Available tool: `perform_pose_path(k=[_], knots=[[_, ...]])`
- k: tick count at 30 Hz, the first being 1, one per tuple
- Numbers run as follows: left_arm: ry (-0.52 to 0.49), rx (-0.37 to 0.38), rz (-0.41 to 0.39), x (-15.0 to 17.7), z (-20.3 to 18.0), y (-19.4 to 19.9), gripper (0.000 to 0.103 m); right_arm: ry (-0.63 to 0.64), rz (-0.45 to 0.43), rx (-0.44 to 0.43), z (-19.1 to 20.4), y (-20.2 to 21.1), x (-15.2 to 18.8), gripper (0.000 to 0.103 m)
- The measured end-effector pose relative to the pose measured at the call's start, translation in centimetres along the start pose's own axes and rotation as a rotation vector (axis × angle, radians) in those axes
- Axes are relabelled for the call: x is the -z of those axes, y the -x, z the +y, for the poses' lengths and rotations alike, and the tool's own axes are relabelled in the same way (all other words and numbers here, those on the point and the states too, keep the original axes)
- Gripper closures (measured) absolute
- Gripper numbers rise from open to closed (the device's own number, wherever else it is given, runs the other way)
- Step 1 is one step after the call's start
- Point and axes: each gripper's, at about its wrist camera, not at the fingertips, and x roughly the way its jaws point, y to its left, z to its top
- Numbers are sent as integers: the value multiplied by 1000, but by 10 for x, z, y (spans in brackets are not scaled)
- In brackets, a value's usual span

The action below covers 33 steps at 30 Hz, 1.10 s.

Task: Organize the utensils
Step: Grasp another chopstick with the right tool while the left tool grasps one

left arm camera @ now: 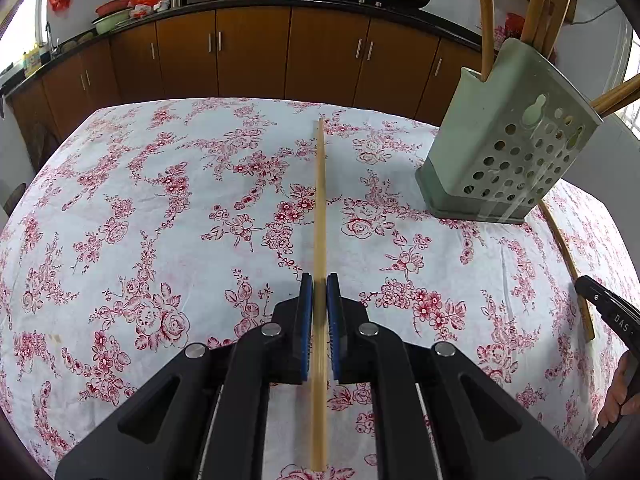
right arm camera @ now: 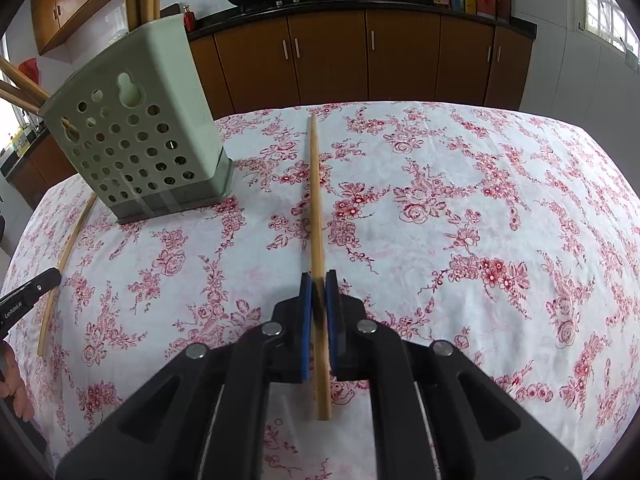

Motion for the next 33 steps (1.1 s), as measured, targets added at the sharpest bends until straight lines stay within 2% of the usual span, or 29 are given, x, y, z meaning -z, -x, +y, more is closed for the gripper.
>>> perform_pose_path(k=[33], knots=[[1, 2, 0, 0, 0, 0, 94, 3, -1, 6, 2, -1, 0, 95]])
